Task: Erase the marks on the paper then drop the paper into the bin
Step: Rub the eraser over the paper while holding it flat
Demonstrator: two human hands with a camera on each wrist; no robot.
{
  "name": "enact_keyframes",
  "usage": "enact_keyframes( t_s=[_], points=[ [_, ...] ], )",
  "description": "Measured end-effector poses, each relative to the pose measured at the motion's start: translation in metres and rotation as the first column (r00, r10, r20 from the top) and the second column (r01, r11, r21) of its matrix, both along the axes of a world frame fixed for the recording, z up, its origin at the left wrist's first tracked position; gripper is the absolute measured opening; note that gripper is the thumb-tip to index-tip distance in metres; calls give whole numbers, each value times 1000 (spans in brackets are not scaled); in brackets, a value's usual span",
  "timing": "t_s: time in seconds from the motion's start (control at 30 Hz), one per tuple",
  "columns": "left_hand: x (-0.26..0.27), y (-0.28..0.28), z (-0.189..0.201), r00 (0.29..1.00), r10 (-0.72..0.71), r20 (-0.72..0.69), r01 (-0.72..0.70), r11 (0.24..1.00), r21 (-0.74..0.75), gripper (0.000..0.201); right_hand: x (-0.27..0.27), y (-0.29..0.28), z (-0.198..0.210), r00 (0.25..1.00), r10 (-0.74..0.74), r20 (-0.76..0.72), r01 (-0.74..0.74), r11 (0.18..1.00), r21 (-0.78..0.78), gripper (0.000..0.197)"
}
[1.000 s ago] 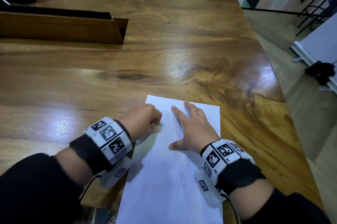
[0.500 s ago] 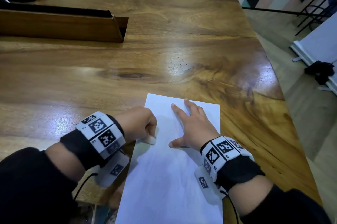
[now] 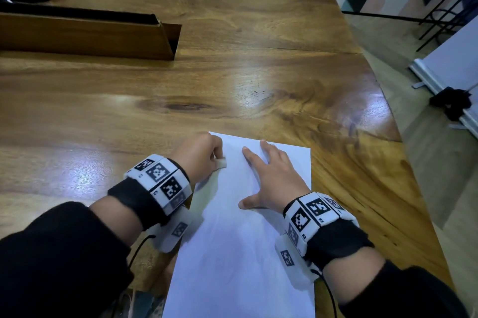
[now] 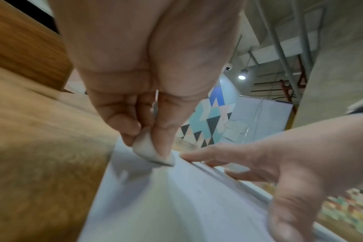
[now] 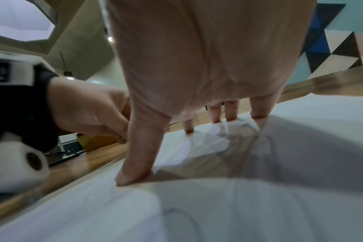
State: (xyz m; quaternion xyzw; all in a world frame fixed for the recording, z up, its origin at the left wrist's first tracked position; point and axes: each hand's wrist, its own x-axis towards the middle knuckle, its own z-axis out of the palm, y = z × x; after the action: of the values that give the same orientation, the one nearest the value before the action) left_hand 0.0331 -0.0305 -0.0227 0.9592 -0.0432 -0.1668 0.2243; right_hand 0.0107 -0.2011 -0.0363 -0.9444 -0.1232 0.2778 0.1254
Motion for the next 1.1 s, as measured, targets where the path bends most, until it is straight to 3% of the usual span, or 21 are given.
enact_keyframes(
  t_s=[0.1,0.23,0.27,0.4,0.5,0.57,0.63,0.7,0.8,0.87,1.0,1.1],
  points=[
    [-7,2,-3,996,-76,34,75,996,45,11,0,0,1,1000,0,-4,0,1000,3,112],
    [-19,12,6,935,-206,-288,227,973,41,17,0,0,1,1000,6,-4,-6,1000,-4,112],
    [-16,11,8,932,-201,-301,225,973,46,15,0,0,1,1000,6,-4,-6,1000,-3,112],
    [-1,2,0,998,-38,-49,39,999,13,4,-1,0,0,1000,-1,-4,1,1000,7,112],
    [-17,1,-7,995,-75,68,73,997,34,11,-1,0,0,1000,3,-3,-3,1000,3,112],
    [-30,6,-5,984,-174,-37,175,984,37,14,0,0,1,1000,1,-8,-1,1000,5,112],
    [-35,16,1,939,-227,-259,234,972,-3,17,-1,0,1,1000,3,-14,-3,1000,3,111],
    [-31,26,5,912,-180,-368,159,983,-89,15,-1,0,1,1000,4,-14,-4,1000,7,111],
    [-13,34,8,947,81,-311,-176,941,-291,15,-1,0,2,1000,9,-18,-9,1000,11,106],
    [0,32,10,950,182,-253,-266,896,-356,14,-1,1,2,1000,13,-21,-13,1000,-2,105],
    [13,7,7,993,94,-75,-106,979,-172,11,-1,3,2,1000,14,-16,-15,1000,-19,106],
    [13,-6,3,998,10,58,-8,1000,-28,13,0,2,2,1000,20,-20,-20,1000,-24,106]
  ],
)
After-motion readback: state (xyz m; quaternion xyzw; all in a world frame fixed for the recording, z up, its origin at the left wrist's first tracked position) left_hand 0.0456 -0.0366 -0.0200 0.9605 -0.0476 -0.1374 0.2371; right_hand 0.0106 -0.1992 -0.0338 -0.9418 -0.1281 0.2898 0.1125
